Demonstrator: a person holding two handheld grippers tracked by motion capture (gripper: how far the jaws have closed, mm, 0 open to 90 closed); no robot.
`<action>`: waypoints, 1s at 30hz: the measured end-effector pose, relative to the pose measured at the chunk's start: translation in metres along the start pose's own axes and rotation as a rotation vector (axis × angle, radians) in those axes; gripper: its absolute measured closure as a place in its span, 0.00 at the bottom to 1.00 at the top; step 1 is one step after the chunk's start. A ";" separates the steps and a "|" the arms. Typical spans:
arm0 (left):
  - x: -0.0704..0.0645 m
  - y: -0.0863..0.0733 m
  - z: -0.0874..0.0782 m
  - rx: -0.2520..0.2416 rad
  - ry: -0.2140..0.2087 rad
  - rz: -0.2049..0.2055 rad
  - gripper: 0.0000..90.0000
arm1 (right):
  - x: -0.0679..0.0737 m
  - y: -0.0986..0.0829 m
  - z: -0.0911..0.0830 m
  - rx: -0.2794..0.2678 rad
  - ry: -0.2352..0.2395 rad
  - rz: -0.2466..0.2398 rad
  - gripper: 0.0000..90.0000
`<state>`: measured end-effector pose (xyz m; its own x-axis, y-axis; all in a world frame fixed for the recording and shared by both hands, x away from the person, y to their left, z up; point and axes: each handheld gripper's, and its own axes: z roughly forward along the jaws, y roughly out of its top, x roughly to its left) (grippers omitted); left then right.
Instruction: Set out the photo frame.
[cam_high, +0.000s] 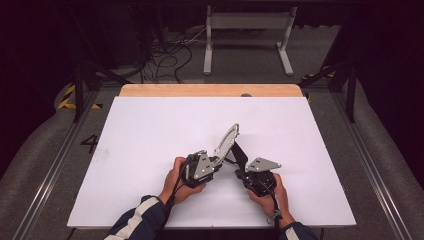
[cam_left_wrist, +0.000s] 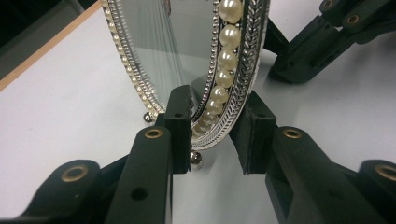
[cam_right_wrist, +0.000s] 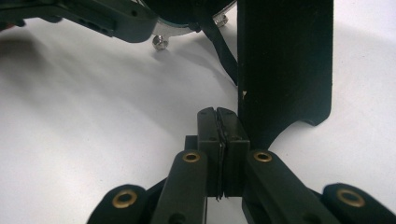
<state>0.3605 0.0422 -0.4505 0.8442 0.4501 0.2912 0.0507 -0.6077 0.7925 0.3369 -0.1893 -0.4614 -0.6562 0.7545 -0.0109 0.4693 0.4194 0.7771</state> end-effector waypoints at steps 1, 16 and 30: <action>0.000 0.000 -0.001 0.000 -0.002 0.002 0.78 | 0.000 0.000 0.000 0.000 0.004 -0.001 1.00; -0.007 0.001 -0.006 0.002 -0.019 0.020 0.79 | -0.007 -0.001 -0.001 0.012 0.024 0.008 1.00; -0.011 0.003 -0.003 -0.007 -0.043 0.023 0.78 | -0.021 -0.002 -0.003 0.013 0.036 0.036 1.00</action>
<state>0.3494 0.0374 -0.4497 0.8673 0.4073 0.2863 0.0272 -0.6130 0.7896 0.3481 -0.2075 -0.4613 -0.6593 0.7508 0.0396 0.5004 0.3988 0.7685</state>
